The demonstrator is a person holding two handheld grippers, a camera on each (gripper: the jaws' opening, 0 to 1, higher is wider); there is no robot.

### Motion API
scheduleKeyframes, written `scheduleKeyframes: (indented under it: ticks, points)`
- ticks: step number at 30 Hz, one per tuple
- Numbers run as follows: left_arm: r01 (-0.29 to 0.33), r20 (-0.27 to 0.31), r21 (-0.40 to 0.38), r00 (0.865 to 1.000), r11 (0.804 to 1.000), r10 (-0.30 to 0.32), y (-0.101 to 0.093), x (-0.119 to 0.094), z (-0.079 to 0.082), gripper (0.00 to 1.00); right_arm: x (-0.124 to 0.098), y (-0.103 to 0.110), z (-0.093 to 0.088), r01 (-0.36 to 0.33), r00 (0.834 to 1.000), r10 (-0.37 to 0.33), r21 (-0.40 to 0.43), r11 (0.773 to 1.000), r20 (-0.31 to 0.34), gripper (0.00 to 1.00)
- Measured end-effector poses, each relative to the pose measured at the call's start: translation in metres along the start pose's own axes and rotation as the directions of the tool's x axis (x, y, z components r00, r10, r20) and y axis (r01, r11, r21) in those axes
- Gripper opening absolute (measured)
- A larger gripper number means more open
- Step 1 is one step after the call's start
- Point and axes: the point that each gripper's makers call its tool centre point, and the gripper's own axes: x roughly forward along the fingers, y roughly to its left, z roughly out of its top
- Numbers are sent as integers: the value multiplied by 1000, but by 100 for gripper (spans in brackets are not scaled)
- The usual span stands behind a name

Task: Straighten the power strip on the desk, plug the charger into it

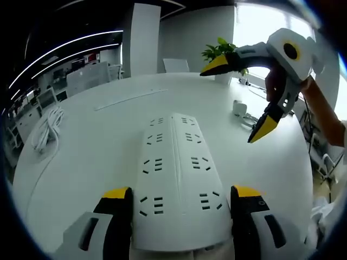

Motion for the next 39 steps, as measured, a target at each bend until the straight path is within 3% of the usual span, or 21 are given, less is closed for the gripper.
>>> scheduleKeyframes:
  ticks: [28,39]
  points:
    - [-5,0,-1,1000,1000,5,0,0,-1,75,41,-17,-3,-83,995,75,-112,990,-71,74]
    - [-4,5,-1,1000,1000,4,0,0,-1,75,56,-9,-7,-149,984,133,-144,978,-115,72]
